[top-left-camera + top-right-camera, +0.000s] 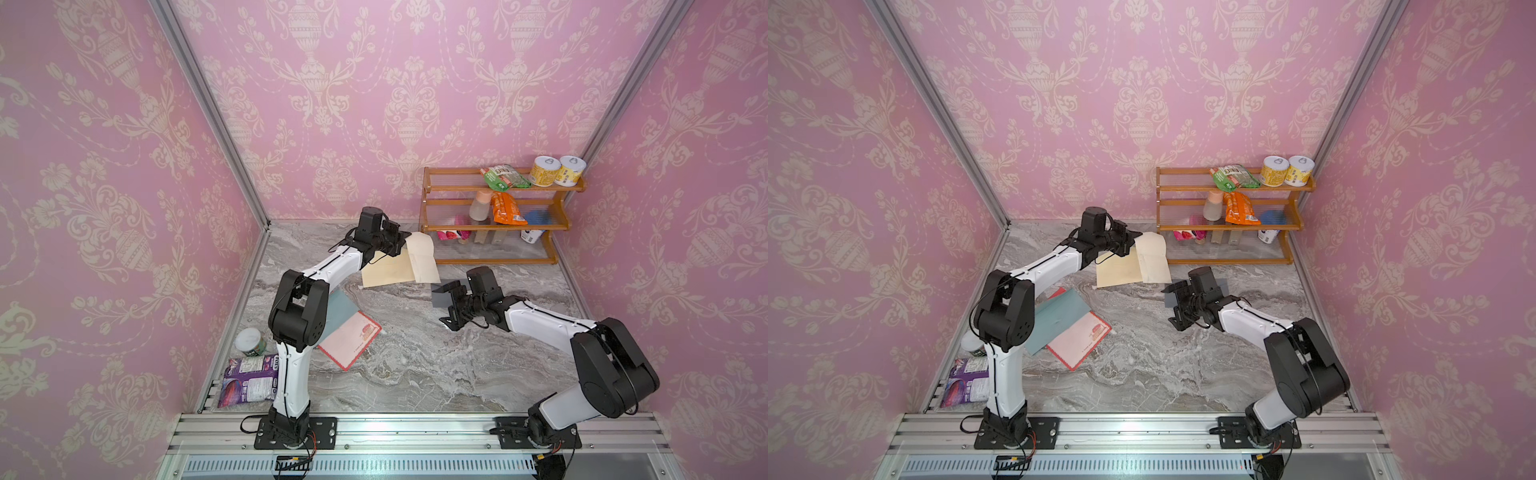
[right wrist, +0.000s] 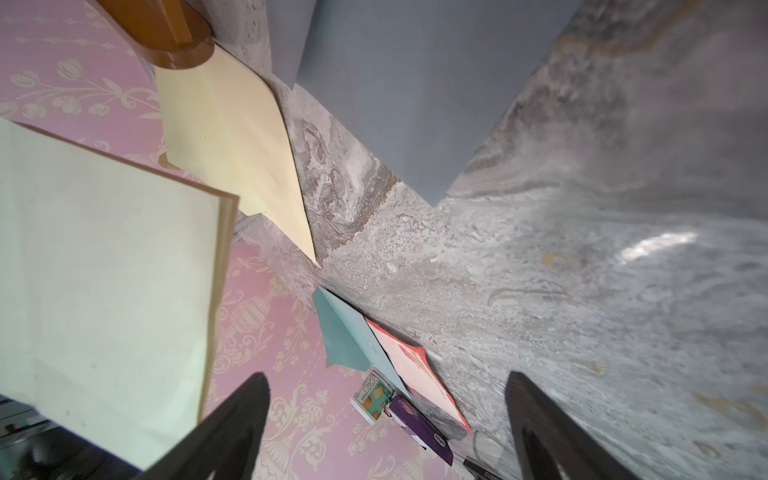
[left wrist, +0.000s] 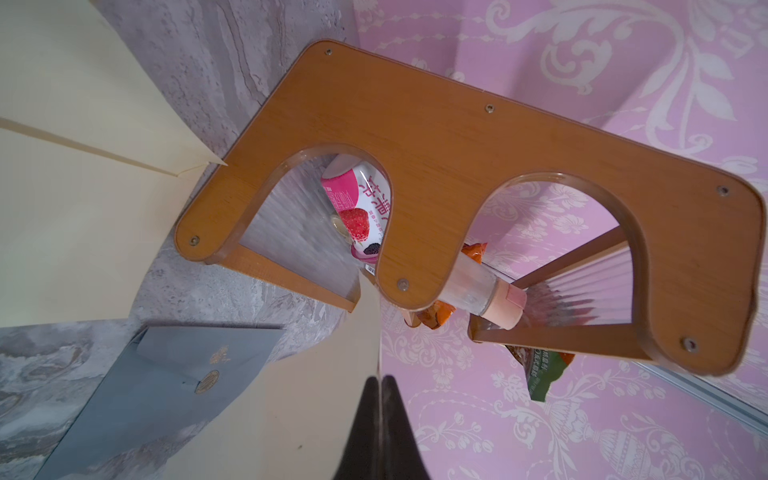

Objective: Fold the letter paper in half and place it into the envelope
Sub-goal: Fold the letter paper at the center of the board.

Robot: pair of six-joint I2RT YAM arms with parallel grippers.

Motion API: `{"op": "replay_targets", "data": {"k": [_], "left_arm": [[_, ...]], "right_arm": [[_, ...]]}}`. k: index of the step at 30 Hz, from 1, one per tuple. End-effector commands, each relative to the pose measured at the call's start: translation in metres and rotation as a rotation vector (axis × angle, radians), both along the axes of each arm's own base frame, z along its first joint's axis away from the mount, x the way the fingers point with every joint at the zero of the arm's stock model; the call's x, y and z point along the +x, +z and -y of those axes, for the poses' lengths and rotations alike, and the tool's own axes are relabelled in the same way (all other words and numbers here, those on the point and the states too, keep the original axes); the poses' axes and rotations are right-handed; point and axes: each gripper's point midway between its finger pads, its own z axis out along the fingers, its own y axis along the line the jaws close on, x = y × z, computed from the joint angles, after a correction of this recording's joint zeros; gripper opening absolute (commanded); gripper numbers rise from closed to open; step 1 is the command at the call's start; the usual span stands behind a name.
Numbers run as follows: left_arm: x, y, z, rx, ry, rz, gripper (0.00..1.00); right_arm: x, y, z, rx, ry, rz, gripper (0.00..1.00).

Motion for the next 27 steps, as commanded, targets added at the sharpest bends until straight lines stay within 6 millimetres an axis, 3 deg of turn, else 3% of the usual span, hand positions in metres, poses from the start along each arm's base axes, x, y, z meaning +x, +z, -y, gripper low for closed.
{"op": "replay_targets", "data": {"k": [1,9,18,27], "left_arm": [[0.0,0.023,0.008,-0.018,0.006,0.028,0.0],[-0.022,0.013,0.011,0.009,-0.016,0.005,0.0],[-0.038,0.002,0.006,0.072,-0.06,0.02,0.0],[-0.054,-0.015,0.005,0.145,-0.149,0.048,0.0]], "right_arm": [[0.005,0.004,-0.012,0.042,0.009,0.015,0.91],[0.038,0.017,-0.016,0.127,-0.068,0.159,0.92],[0.039,0.046,-0.006,0.096,-0.062,0.214,0.91],[0.055,0.074,0.003,0.055,-0.049,0.275,0.91]]}}
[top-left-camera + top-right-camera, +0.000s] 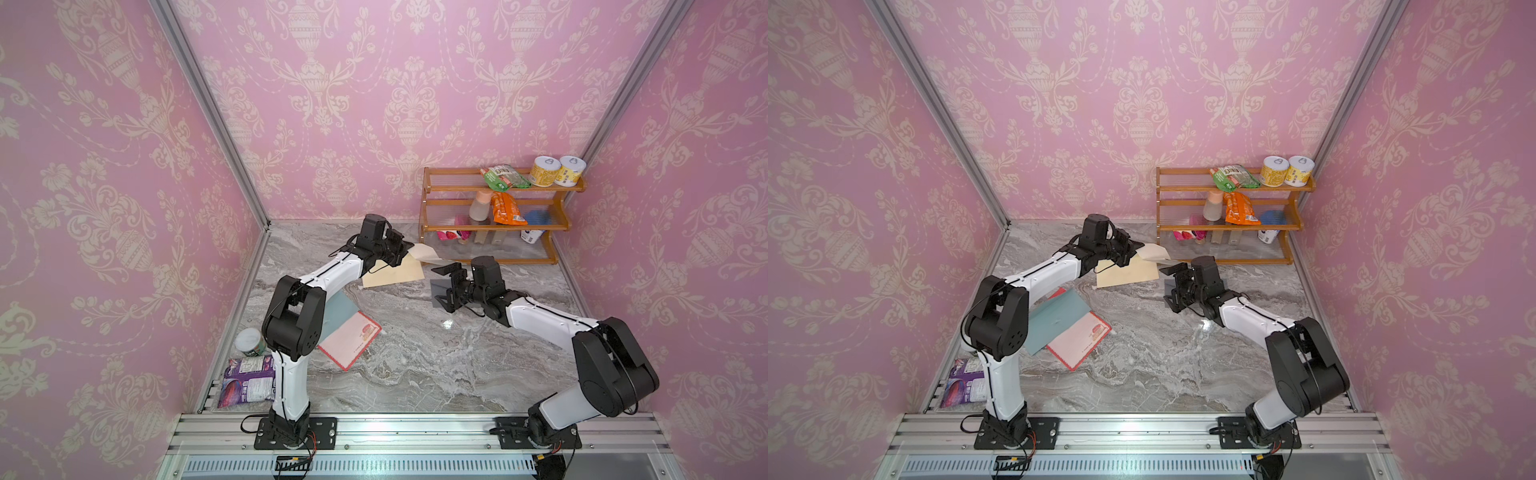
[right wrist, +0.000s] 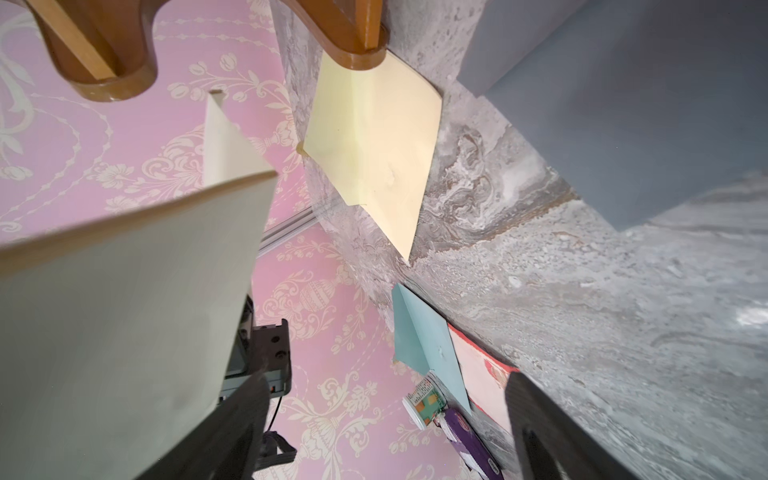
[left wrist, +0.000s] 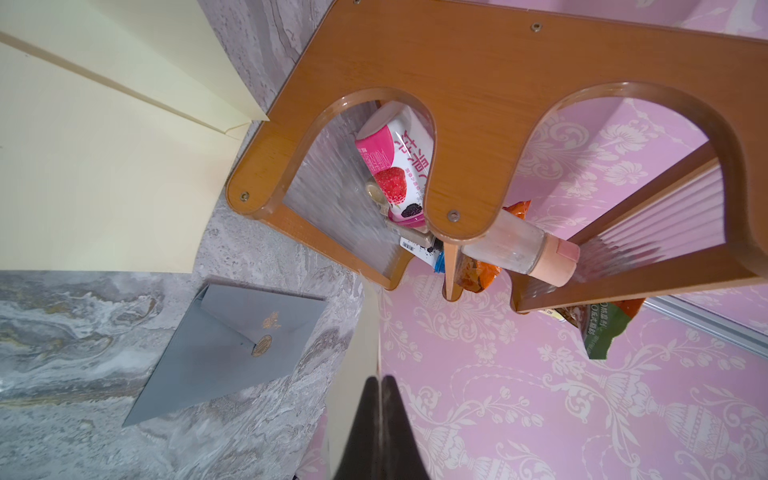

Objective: Fold the letter paper in half and place it into the envelope
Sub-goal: Fold the letter paper at the center of the board.

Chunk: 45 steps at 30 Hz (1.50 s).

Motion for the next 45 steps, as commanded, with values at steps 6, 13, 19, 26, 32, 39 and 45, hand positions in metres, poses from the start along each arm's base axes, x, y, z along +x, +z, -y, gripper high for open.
{"op": "replay_targets", "data": {"k": [6,13,19,26,32,39,45], "left_arm": [[-0.024,-0.005,0.001,0.039,-0.077,0.027,0.0],[-0.032,0.001,0.017,-0.012,-0.118,0.042,0.0],[-0.037,-0.001,0.019,-0.066,-0.103,0.043,0.0],[-0.034,-0.003,0.014,-0.096,-0.056,0.055,0.0],[-0.027,0.001,0.016,-0.097,-0.046,0.076,0.0],[-0.023,-0.001,0.017,-0.101,-0.038,0.073,0.0],[-0.02,0.003,0.019,-0.139,-0.018,0.067,0.0]], "right_arm": [[0.022,0.015,0.001,-0.036,-0.005,0.054,0.91],[0.055,0.024,-0.007,0.005,-0.053,0.129,0.89],[0.068,0.026,-0.009,0.013,-0.082,0.162,0.87],[0.054,0.016,-0.015,0.052,-0.087,0.106,0.87],[0.031,0.013,-0.012,0.044,-0.065,0.043,0.87],[0.021,0.008,-0.011,0.04,-0.052,0.012,0.87],[0.029,-0.005,-0.006,0.037,-0.102,0.022,0.88]]}}
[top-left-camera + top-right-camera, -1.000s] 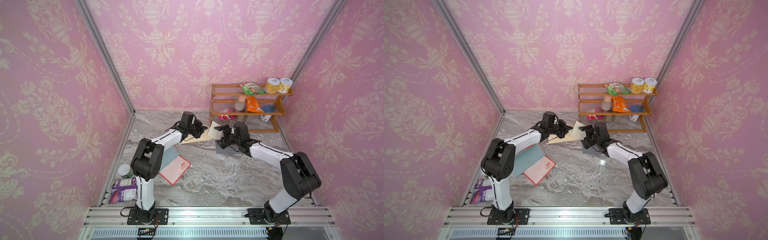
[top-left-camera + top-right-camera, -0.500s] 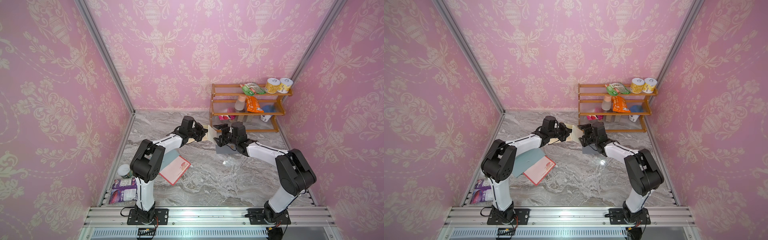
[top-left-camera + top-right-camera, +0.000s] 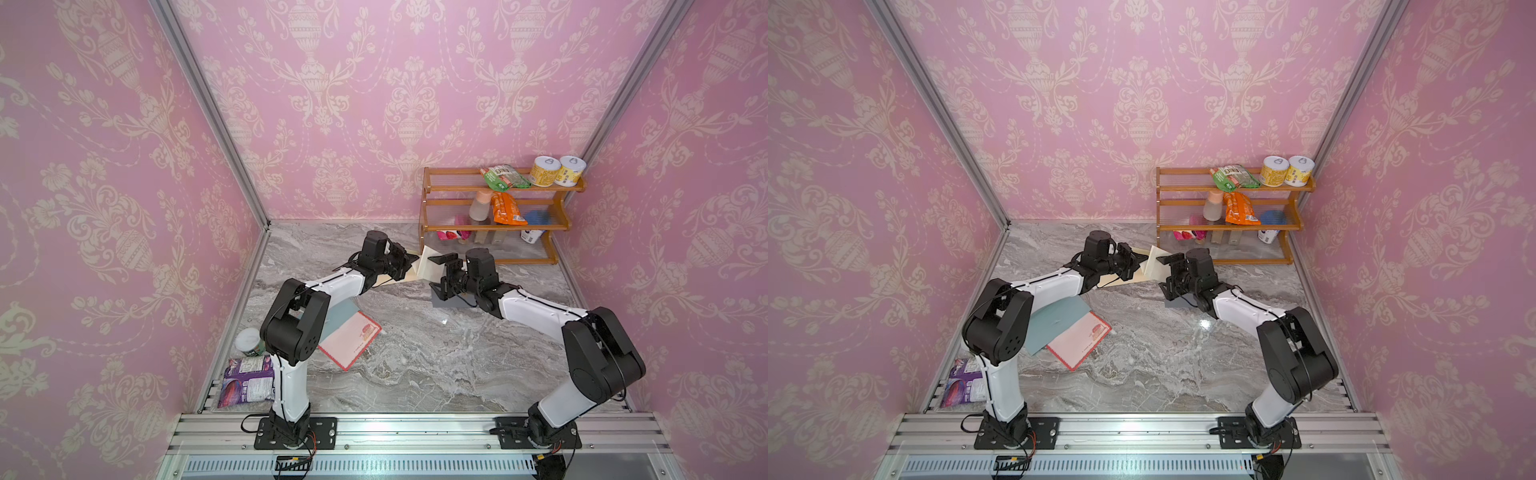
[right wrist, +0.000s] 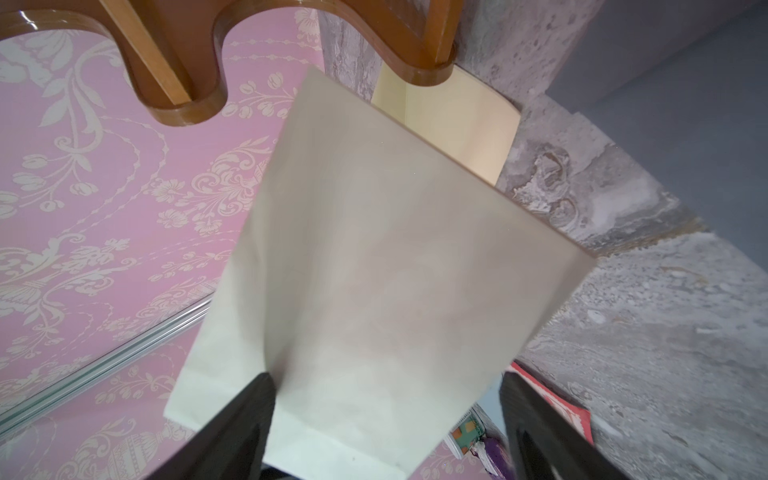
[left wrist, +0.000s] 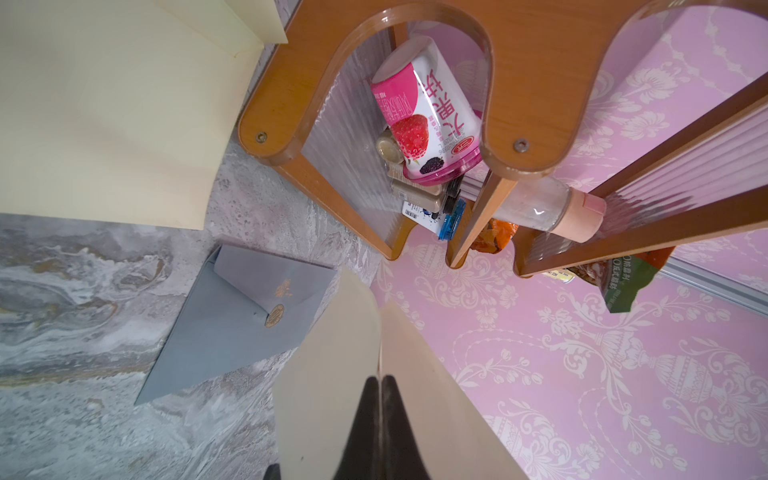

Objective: Fold the letter paper in half and place it into the envelope
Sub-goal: Fold the letter paper at the center of the board.

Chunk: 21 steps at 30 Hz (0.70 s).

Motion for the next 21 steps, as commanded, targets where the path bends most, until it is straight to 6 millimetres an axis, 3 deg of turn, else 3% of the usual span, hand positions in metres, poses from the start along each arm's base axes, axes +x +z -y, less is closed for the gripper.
{"op": "replay_targets", "data": {"k": [1,5,8,18,21], "left_arm": [[0.009,0.022,0.002,-0.054,0.034,0.034,0.0],[0.01,0.025,0.005,-0.106,0.054,0.02,0.0],[0.01,0.025,0.007,-0.142,0.059,0.008,0.0],[-0.01,0.004,0.011,-0.159,-0.038,-0.027,0.0],[-0.016,-0.002,0.011,-0.149,-0.079,-0.022,0.0]], "right_arm": [[0.002,-0.019,0.007,-0.006,-0.061,-0.012,0.88],[0.008,-0.026,0.019,-0.005,-0.143,0.035,0.88],[0.013,-0.02,0.025,-0.002,-0.182,0.095,0.87],[0.025,0.022,0.04,0.023,-0.131,0.329,0.82],[0.024,0.026,0.039,0.035,-0.084,0.35,0.81]]}}
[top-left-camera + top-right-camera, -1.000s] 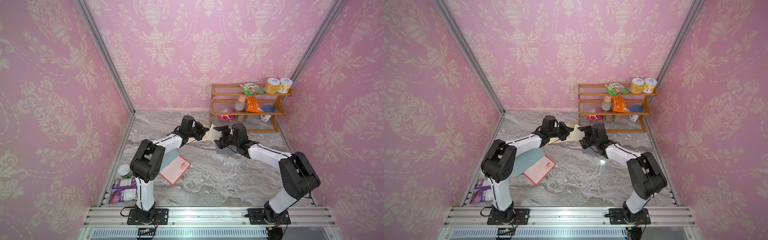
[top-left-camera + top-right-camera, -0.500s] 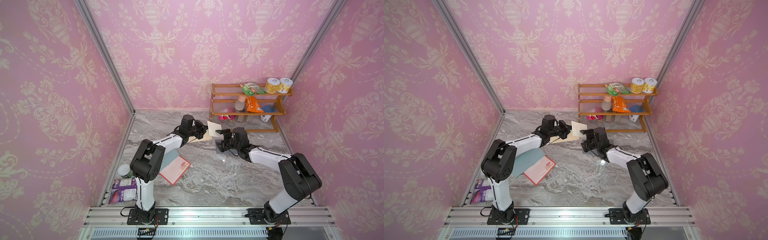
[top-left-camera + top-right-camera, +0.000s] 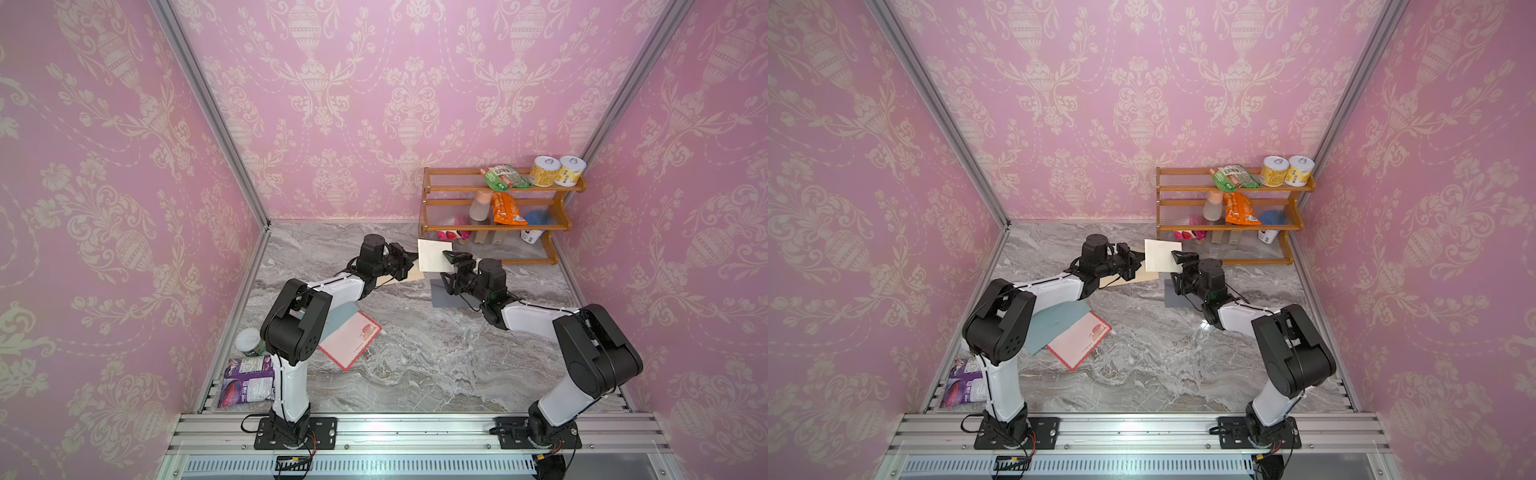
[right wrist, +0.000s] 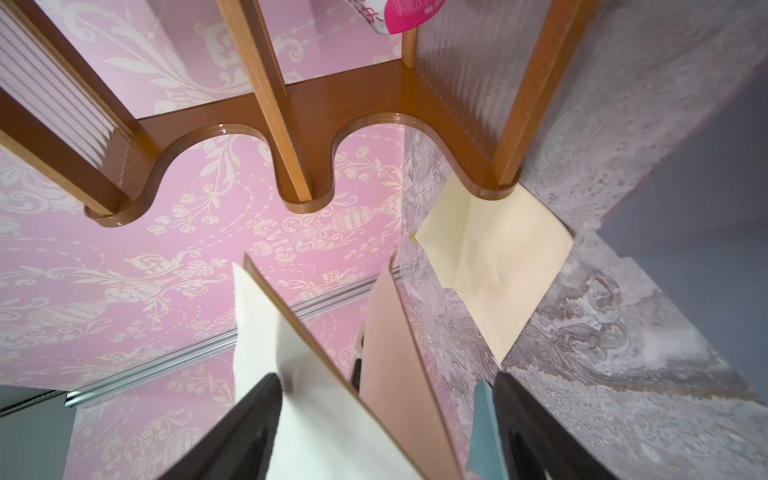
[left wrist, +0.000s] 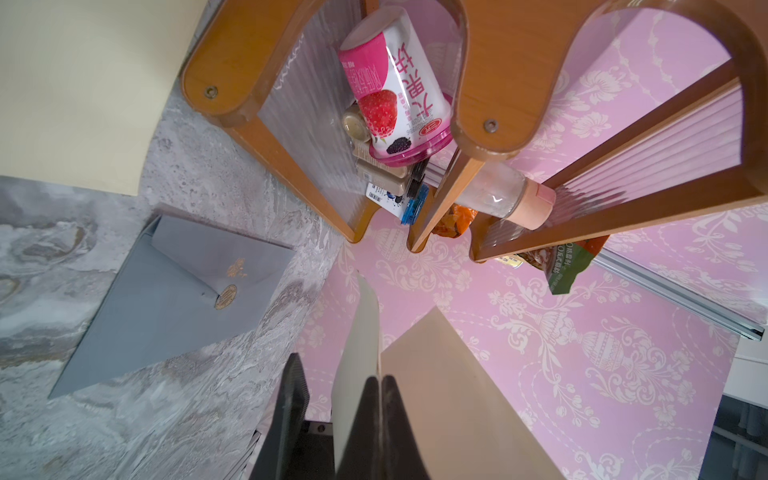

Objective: Fold the letter paper in half and place it into the envelope
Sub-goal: Fold the letter paper at the center of the board.

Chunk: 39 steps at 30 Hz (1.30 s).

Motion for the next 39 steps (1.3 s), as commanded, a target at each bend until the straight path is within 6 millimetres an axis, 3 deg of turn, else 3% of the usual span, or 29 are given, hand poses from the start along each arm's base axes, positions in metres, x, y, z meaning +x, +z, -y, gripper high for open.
{"op": "replay_targets", "data": {"k": [1,6,12,16,20,21,22,25,26,32,39], "left_arm": [[-0.01,-0.011,0.004,0.002,-0.091,0.014,0.0],[-0.017,-0.007,0.005,0.071,-0.225,0.088,0.0],[-0.025,-0.007,0.003,0.153,-0.339,0.135,0.0],[-0.026,-0.016,-0.012,0.19,-0.343,0.127,0.0],[-0.025,-0.021,-0.03,0.24,-0.327,0.119,0.02],[-0.023,-0.022,-0.034,0.256,-0.317,0.114,0.09],[-0.022,-0.023,-0.04,0.278,-0.3,0.102,0.23],[-0.02,-0.018,-0.054,0.369,-0.234,0.079,0.94],[-0.02,-0.013,-0.058,0.396,-0.207,0.074,0.99],[-0.026,0.005,-0.076,0.518,-0.017,0.016,0.99],[-0.025,0.016,-0.09,0.56,0.178,-0.026,0.99]], "right_arm": [[-0.003,0.016,-0.008,-0.001,0.098,0.094,0.8],[-0.006,0.023,-0.028,0.08,0.267,0.134,0.71],[-0.019,0.016,-0.039,0.097,0.371,0.136,0.59],[-0.021,0.01,-0.032,0.073,0.366,0.131,0.41],[-0.018,0.012,-0.026,0.062,0.346,0.132,0.11],[-0.017,0.013,-0.027,0.061,0.345,0.131,0.04],[-0.016,0.015,-0.027,0.058,0.341,0.133,0.01],[-0.009,0.019,-0.022,0.053,0.296,0.123,0.0],[-0.006,0.021,-0.02,0.053,0.273,0.119,0.0],[0.01,0.018,-0.01,0.074,0.096,0.069,0.0],[0.025,0.035,-0.036,0.143,-0.025,0.081,0.0]]}}
